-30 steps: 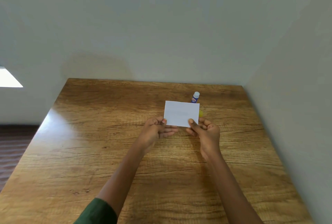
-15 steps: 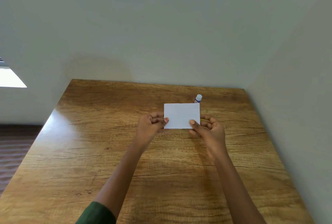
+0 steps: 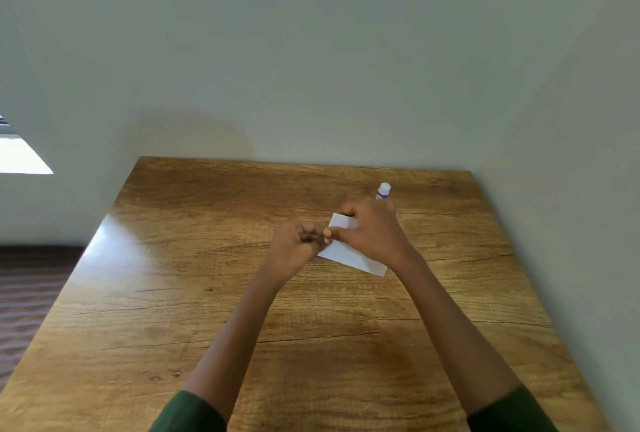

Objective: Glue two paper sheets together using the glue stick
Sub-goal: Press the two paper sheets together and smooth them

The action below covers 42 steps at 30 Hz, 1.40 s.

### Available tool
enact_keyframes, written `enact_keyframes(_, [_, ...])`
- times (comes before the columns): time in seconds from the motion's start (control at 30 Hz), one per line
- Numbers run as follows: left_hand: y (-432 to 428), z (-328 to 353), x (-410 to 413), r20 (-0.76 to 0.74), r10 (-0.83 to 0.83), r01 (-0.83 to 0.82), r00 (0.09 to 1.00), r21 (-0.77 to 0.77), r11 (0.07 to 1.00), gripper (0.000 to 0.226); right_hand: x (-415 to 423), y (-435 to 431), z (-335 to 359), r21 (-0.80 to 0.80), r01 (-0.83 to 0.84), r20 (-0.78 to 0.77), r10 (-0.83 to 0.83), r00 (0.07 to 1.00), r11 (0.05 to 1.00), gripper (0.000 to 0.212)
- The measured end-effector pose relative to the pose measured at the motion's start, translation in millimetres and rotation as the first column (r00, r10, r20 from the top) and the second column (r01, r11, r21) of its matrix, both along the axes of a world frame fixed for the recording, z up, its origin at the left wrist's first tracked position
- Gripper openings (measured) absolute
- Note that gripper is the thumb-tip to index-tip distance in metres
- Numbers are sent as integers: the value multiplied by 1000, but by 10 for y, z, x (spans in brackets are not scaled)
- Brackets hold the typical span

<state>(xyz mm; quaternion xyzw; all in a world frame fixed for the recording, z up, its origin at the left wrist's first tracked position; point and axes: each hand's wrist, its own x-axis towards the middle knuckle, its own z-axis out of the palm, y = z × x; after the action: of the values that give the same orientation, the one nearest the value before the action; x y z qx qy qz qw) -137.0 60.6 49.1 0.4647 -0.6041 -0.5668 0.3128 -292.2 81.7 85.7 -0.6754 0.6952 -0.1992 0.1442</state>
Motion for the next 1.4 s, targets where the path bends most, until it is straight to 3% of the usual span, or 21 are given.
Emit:
enact_keyframes(0.13, [4,-15,35,-4,-17,17,1000,-27,999,8,-9,-32,-3,30,-12,145,8,989,999,31])
enact_keyframes(0.3, [-46,5,129,-13,-132,132,991,8,991,8,-69,-41,93,26,6,212,-12,977,1000,29])
enact_keyframes(0.43, [-148,-8,270,82,-239,239,968,10,971,10,-88,-39,122,30,10,237,-17,971,999,30])
enact_keyframes(0.5, [-148,19,269,123,-208,210,970,-8,978,7,-100,-52,134,63,3,252,-18,968,998,26])
enact_keyframes(0.63, [-120,82,141,376,-58,148,925,-214,966,24,-39,-74,132,116,-88,266,55,962,989,34])
enact_keyframes(0.77, [-123,113,76,261,-56,130,964,-278,952,10,-31,-77,149,123,-109,248,76,966,986,39])
enact_keyframes(0.87, [-119,106,74,229,-67,132,971,-278,951,22,-54,-67,155,124,-97,235,65,970,988,45])
enact_keyframes(0.93, [-123,106,67,236,-70,133,969,-263,955,21,-72,-51,147,122,-71,266,36,963,990,35])
enact_keyframes(1.1, [-150,62,131,233,-104,153,967,-207,966,16,-181,-3,170,-49,228,450,-182,874,973,19])
enact_keyframes(1.2, [-152,25,188,93,-56,65,994,-94,993,14,-318,39,108,-128,355,530,-238,814,926,21])
enact_keyframes(1.33, [-140,21,201,-82,92,-88,992,50,995,9,-307,211,-71,-19,404,595,-315,740,914,41])
enact_keyframes(1.4, [-140,15,202,-116,122,-112,986,90,990,9,-272,280,-151,85,402,619,-364,696,912,31])
